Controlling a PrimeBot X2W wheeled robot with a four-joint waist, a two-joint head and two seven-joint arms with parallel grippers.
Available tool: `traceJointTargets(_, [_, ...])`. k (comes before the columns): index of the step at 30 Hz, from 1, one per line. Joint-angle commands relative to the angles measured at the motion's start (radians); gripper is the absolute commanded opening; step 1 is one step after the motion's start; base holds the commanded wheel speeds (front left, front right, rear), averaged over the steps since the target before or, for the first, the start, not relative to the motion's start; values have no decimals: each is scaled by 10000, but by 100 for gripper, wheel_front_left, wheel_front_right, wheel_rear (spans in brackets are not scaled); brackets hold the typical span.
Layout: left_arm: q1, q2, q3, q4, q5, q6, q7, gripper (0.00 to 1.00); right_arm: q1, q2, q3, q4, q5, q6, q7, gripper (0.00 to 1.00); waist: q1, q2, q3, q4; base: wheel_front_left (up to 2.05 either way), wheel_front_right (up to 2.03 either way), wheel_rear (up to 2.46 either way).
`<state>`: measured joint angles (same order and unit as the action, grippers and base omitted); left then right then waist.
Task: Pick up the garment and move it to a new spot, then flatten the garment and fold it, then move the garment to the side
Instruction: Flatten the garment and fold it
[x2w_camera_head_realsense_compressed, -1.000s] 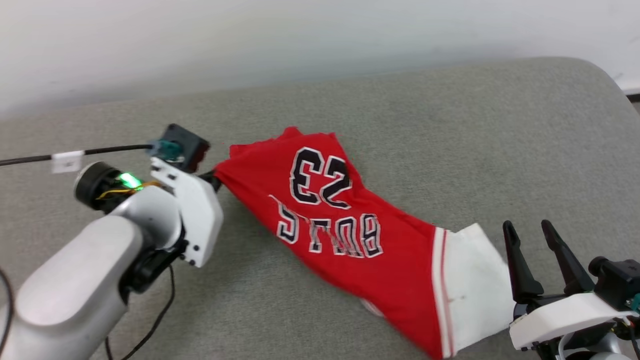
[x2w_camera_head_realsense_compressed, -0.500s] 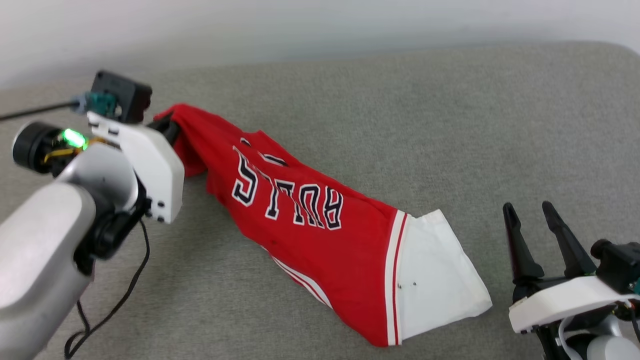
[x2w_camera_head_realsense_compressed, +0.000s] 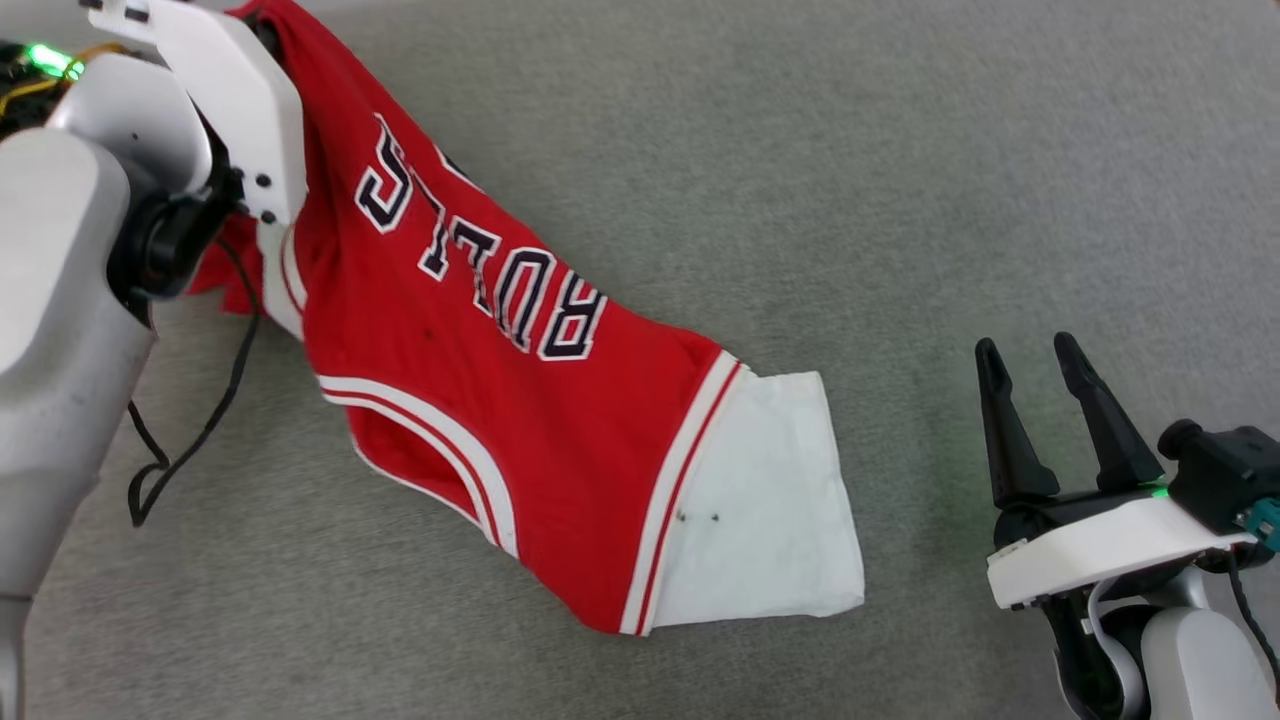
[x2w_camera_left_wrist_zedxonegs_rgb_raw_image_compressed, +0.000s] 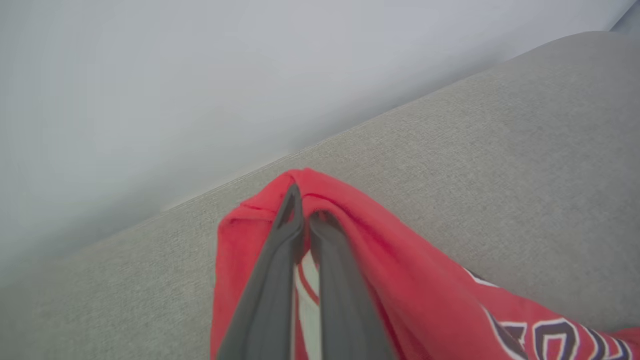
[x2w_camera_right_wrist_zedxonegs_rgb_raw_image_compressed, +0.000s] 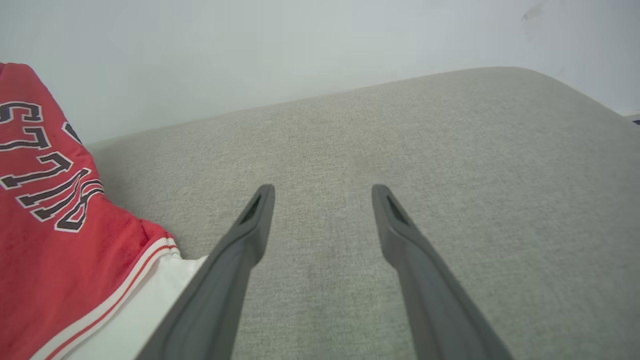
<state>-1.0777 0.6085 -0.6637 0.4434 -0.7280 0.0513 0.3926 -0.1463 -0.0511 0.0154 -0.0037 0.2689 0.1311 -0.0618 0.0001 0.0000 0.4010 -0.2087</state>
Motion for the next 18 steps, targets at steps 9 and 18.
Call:
traceJointTargets(9, [-358,-723,-131,2412,-264,-697,-312,0,-460,15,234,407,134,-7,-338,100,-1,0,498,-515,0,0,0])
traceJointTargets(18, [223,-1446,12,3224,-254,-768,-2397,100,-332,12,-34,320,-247,-7,-295,100,-1,0,-322,126,0,0,0])
